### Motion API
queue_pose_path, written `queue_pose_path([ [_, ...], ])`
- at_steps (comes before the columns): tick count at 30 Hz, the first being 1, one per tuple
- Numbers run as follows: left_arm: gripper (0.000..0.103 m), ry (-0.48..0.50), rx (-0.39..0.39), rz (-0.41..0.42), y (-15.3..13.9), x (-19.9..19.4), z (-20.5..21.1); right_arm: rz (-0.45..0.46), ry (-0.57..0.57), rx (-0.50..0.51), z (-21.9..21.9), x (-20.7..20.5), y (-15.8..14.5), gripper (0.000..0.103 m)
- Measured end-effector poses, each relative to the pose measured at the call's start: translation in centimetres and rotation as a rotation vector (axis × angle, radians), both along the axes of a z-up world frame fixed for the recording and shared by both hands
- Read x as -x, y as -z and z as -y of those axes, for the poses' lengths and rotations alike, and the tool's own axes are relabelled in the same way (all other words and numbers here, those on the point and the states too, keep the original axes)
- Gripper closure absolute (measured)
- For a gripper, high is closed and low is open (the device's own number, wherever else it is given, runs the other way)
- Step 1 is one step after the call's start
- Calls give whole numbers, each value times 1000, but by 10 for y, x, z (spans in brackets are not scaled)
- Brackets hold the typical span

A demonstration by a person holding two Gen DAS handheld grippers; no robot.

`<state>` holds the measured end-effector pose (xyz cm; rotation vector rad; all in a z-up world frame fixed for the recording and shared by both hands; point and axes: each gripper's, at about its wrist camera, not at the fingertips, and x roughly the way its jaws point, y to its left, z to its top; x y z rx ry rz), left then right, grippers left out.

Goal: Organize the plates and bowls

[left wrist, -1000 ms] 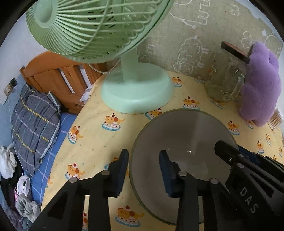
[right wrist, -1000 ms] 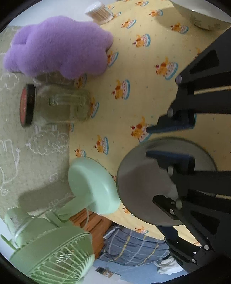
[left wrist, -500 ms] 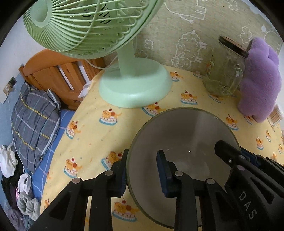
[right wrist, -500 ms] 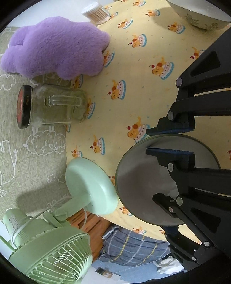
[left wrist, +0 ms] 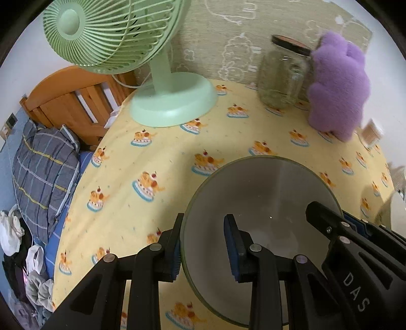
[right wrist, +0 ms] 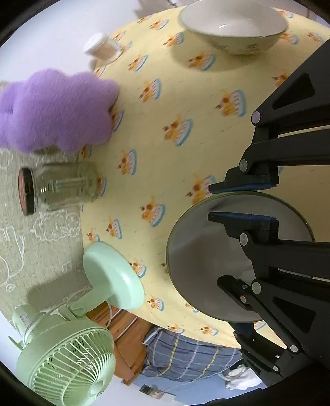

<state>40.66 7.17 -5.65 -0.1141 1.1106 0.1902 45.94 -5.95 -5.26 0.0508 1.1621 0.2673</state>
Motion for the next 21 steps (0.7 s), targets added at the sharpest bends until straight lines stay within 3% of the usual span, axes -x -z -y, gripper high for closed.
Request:
queue_pose_path([
  [21, 75, 151, 41, 85, -75, 85, 27, 88, 168, 24, 37, 106, -80, 85],
])
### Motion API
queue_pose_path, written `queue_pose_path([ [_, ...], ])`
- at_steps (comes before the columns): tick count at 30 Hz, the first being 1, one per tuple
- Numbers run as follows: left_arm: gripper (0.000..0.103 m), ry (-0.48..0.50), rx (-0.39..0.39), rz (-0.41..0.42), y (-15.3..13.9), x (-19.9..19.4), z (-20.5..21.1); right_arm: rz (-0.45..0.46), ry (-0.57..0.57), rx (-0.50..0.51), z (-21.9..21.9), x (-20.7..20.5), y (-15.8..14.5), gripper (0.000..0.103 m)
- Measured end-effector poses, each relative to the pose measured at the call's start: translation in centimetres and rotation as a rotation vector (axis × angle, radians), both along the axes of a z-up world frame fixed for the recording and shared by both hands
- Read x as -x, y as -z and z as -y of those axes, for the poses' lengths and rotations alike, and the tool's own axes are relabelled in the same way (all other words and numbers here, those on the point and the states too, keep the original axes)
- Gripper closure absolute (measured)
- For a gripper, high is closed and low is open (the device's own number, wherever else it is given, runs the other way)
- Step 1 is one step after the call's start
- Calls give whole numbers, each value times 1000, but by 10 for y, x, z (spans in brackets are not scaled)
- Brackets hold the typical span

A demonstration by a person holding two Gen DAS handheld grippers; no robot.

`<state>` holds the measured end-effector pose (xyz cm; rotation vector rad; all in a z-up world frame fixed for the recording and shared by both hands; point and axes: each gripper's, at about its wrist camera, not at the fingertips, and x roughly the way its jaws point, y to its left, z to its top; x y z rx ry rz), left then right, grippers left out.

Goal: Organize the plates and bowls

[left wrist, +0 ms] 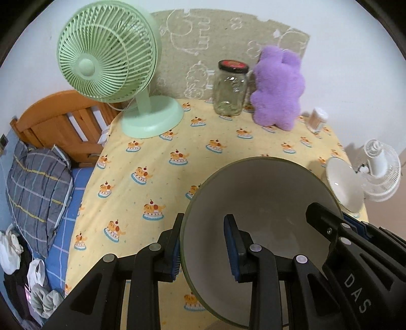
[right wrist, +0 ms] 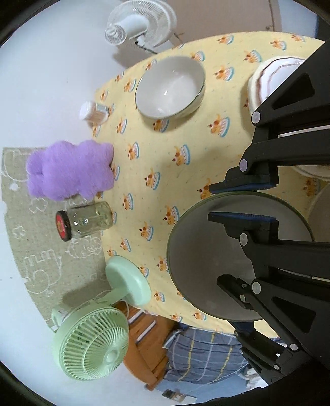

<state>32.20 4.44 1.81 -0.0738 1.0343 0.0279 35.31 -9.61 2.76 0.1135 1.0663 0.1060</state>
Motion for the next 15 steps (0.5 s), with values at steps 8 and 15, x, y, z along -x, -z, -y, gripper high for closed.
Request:
queue_pose_path([
  [8, 74, 67, 12, 11, -9, 34, 7, 9, 48, 15, 7, 41, -12, 85],
  [15, 74, 105, 34, -19, -4, 61, 8, -12, 85, 26, 11, 77, -8, 85],
])
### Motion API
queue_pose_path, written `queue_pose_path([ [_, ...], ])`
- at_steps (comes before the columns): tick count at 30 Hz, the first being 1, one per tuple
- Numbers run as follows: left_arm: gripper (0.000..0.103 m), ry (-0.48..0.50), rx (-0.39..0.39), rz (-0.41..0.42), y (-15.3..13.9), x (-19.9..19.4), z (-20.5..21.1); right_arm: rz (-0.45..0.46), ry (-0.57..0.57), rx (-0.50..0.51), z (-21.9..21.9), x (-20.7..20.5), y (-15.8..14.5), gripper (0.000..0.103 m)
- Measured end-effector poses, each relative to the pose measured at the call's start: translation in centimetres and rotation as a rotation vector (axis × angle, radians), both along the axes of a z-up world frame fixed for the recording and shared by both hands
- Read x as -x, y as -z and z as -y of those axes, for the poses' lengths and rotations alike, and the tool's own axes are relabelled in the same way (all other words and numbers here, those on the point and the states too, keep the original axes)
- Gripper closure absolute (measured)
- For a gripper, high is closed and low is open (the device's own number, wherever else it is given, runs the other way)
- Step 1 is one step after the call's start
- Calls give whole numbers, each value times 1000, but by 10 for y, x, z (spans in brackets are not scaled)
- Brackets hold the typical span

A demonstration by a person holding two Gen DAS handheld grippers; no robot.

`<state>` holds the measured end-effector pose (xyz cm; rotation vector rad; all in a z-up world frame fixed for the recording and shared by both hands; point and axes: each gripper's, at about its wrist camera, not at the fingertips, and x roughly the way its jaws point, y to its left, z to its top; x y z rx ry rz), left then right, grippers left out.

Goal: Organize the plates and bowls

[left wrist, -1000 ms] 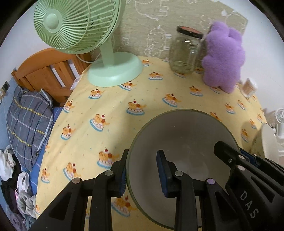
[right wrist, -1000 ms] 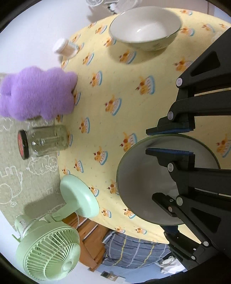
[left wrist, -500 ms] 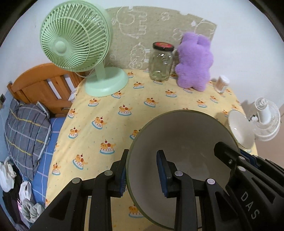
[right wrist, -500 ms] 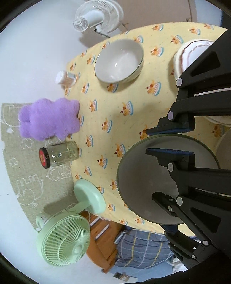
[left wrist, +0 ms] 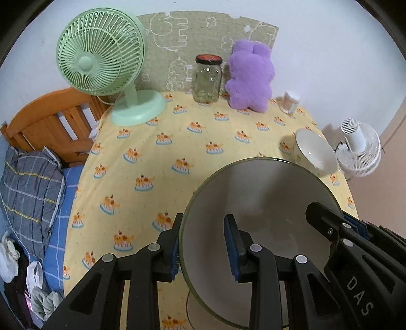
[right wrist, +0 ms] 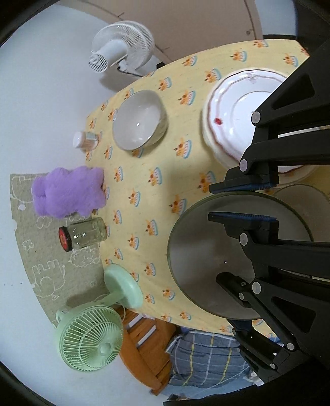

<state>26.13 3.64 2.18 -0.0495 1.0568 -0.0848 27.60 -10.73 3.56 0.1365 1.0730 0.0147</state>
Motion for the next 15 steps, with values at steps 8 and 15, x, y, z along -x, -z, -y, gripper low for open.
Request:
queue_pose_path([
  [8, 74, 40, 15, -44, 15, 26, 0, -41, 29, 4, 0, 30, 14, 85],
  [15, 74, 67, 19, -92, 33, 39, 3, -86, 55, 5, 3, 44, 30, 85],
])
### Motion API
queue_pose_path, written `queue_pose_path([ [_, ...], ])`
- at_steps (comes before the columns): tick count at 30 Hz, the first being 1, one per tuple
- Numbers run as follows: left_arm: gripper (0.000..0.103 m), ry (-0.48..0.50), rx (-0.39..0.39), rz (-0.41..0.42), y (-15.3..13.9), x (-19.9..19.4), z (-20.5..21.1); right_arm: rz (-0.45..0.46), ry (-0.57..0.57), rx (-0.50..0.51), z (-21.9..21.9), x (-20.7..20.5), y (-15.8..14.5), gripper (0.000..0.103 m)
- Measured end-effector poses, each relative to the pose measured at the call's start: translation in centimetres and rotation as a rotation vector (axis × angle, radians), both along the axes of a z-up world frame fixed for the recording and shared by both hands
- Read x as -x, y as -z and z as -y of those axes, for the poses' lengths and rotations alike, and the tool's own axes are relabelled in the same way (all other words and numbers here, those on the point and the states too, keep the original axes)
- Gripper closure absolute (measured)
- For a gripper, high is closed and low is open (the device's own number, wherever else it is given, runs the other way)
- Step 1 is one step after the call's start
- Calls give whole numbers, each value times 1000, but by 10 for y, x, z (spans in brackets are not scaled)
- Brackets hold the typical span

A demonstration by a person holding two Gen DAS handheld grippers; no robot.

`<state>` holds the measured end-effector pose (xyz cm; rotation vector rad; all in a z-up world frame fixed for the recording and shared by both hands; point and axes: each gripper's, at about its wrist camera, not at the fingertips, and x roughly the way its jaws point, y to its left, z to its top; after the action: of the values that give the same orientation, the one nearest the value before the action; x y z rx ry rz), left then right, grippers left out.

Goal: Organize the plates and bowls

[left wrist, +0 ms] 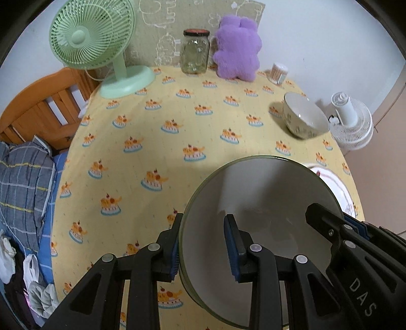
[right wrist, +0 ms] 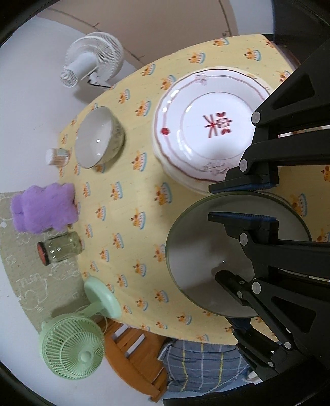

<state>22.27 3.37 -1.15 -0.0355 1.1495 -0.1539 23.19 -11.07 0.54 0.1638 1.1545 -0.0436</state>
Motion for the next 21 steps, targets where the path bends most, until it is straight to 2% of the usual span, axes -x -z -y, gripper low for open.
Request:
queue_pose_path([
  [4, 74, 4, -4, -23, 12, 5, 0, -38, 2, 7, -3, 5, 14, 85],
  [7, 74, 11, -37, -9, 16, 9, 0, -62, -1, 7, -6, 6, 22, 85],
  [21, 74, -31, -50, -48, 26, 9, -17, -101, -39, 9, -24, -2, 34, 85],
])
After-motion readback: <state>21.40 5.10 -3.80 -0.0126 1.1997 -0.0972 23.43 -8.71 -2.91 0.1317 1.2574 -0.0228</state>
